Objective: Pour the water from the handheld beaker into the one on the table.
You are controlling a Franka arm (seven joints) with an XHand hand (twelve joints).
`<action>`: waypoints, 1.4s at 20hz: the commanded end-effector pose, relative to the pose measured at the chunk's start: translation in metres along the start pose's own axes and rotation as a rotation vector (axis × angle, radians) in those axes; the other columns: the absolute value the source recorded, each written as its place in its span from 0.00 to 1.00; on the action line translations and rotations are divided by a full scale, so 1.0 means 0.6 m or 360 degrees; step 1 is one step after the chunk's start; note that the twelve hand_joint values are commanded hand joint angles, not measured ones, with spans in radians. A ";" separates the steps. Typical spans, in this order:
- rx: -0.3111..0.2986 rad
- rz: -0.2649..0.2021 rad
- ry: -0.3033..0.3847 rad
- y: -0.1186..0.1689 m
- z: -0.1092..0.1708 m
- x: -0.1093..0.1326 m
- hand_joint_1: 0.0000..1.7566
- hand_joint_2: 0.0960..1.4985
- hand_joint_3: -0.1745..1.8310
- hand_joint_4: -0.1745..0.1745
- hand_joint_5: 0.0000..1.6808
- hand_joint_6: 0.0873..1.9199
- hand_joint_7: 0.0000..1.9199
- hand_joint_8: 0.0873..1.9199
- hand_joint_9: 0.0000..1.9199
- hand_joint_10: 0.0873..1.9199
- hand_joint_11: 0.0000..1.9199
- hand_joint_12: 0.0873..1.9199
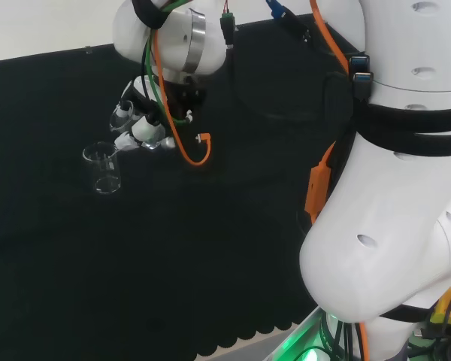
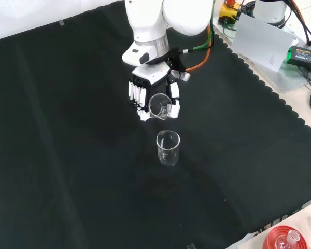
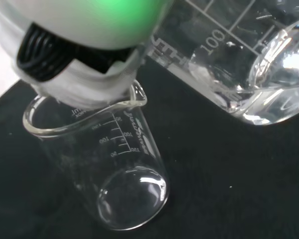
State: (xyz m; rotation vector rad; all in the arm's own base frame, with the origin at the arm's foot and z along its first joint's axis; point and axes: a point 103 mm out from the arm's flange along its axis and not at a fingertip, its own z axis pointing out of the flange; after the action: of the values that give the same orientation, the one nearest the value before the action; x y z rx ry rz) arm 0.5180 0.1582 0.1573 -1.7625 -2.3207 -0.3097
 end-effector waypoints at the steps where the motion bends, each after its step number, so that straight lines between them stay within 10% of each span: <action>1: 0.0035 0.0072 -0.0202 0.023 0.016 0.035 0.68 0.37 0.39 0.59 0.91 0.03 0.88 0.00 0.83 0.00 0.65 0.41; 28: 0.0142 0.0115 -0.0426 0.028 0.002 0.030 0.68 0.37 0.39 0.57 0.91 0.04 0.88 0.00 0.84 0.00 0.66 0.40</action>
State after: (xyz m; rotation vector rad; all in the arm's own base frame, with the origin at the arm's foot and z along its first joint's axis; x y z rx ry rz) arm 0.5328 0.1791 0.1591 -1.9424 -2.3707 0.0097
